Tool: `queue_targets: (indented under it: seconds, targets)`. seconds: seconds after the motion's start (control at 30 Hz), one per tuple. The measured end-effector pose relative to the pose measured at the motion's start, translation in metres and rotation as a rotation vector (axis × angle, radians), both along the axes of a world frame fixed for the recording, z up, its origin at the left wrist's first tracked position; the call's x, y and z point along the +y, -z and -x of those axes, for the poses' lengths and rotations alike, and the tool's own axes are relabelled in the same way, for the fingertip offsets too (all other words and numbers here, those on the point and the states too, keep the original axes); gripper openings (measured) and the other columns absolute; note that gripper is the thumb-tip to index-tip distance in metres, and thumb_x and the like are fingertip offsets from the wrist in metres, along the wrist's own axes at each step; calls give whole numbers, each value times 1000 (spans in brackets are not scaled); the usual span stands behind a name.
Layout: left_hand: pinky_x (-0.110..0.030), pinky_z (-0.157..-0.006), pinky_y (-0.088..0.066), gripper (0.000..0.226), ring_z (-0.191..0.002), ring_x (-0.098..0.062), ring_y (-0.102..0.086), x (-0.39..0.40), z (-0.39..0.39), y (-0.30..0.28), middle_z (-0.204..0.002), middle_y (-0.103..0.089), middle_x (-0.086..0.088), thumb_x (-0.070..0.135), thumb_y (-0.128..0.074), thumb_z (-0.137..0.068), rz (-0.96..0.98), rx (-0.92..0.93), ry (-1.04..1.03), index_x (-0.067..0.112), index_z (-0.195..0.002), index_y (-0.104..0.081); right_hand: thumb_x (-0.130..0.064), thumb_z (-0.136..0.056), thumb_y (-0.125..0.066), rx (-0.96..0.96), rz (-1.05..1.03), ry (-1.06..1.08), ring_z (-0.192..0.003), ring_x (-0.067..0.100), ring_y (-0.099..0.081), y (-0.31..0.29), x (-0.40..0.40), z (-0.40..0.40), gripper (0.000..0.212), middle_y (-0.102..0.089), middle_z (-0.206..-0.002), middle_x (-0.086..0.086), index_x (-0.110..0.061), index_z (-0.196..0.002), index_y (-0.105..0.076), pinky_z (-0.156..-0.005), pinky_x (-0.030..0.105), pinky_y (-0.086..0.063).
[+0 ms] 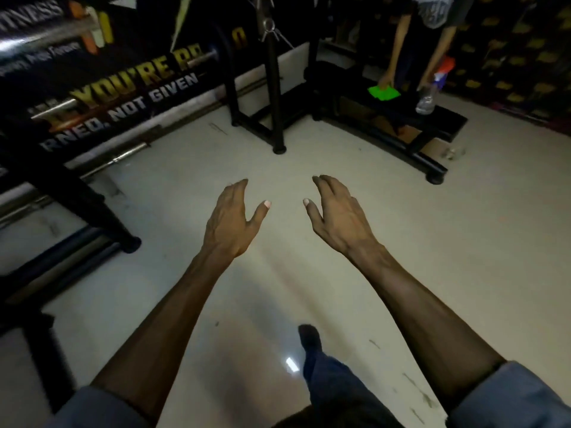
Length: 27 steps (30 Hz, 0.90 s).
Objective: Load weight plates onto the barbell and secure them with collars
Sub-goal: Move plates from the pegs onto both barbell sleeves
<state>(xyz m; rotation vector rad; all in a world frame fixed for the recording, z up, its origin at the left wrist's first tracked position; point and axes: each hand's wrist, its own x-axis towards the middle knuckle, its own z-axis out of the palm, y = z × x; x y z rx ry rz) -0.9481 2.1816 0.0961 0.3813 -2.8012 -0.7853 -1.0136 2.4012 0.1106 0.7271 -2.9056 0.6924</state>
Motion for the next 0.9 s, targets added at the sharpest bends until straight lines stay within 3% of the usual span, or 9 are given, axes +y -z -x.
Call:
queue_targets:
  seconds: [0.37, 0.63, 0.9]
  targets:
    - [-44, -122, -32, 80, -155, -25, -28, -194, 200, -20, -166, -33, -6, 66, -42, -100, -1, 6, -261, 18, -161, -27, -41, -108, -41, 7, 6, -268, -148, 25, -38, -23, -229, 254, 56, -38, -160, 7, -14, -157, -34, -115, 44, -41]
    - [-40, -122, -25, 82, -157, -24, -23, -329, 333, -14, -168, -30, -6, 69, -41, -99, 26, 10, -289, 19, -162, -25, -42, -109, -39, -38, 10, -289, -153, 24, -30, -22, -371, 383, 58, -30, -166, 7, -16, -160, -29, -122, 45, -33]
    - [-46, -122, -34, 80, -154, -24, -30, -444, 464, -13, -166, -35, -6, 69, -42, -99, 81, 13, -340, 19, -161, -27, -42, -109, -39, -37, 11, -322, -156, 24, -25, -21, -490, 524, 59, -28, -168, 8, -15, -161, -28, -125, 46, -29]
